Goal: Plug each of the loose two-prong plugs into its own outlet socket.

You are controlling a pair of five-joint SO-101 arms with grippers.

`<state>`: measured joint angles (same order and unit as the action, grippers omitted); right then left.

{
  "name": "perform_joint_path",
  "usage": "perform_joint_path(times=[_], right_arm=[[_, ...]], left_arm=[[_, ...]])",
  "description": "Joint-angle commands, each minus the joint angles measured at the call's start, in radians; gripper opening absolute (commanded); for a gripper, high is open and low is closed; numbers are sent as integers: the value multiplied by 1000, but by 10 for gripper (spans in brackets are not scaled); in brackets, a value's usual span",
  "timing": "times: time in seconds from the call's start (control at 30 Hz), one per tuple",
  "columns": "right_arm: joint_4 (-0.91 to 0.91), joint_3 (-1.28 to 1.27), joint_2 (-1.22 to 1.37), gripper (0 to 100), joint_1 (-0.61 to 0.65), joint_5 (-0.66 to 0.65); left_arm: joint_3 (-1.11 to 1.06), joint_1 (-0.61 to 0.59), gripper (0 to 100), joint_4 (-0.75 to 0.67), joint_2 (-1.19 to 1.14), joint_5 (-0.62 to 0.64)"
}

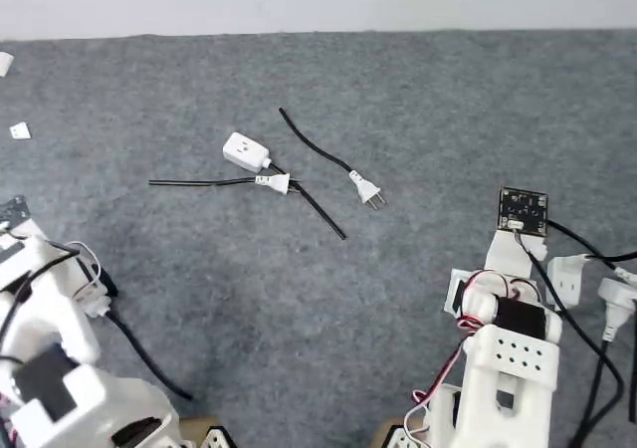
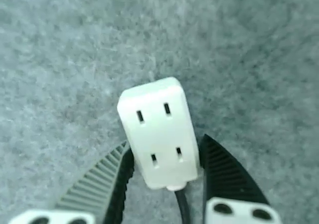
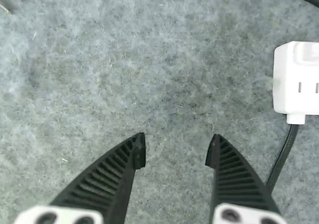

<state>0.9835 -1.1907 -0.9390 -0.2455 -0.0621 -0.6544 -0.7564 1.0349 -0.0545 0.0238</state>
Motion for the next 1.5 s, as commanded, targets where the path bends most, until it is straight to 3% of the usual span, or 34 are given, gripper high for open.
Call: perform_joint_path(times=[0.0,0.13,0.3,0.43,0.7,0.93,1.03,1.23,1.47], right_arm=[[-18,9,-18,208,4,-11],[-18,9,-18,208,2,-11],[-18,9,-18,208,4,-11],[-18,9,-18,208,4,-11],[-18,9,-18,208,2,-11],[-18,11,-18,208,2,-11],[-18,11,-18,208,2,-11],[-18,12,-18,208,2,-11],[-15,12,-18,208,1,-32]], left_arm=[[85,3,200,18,-32,8],[90,9,183,15,-34,6],[88,63,6,-21,-34,-28],[88,146,11,-20,-32,-98],[93,385,12,-18,95,-94],[142,578,13,92,238,209],[203,649,13,163,236,284],[222,743,13,186,236,370],[56,862,13,130,236,353]])
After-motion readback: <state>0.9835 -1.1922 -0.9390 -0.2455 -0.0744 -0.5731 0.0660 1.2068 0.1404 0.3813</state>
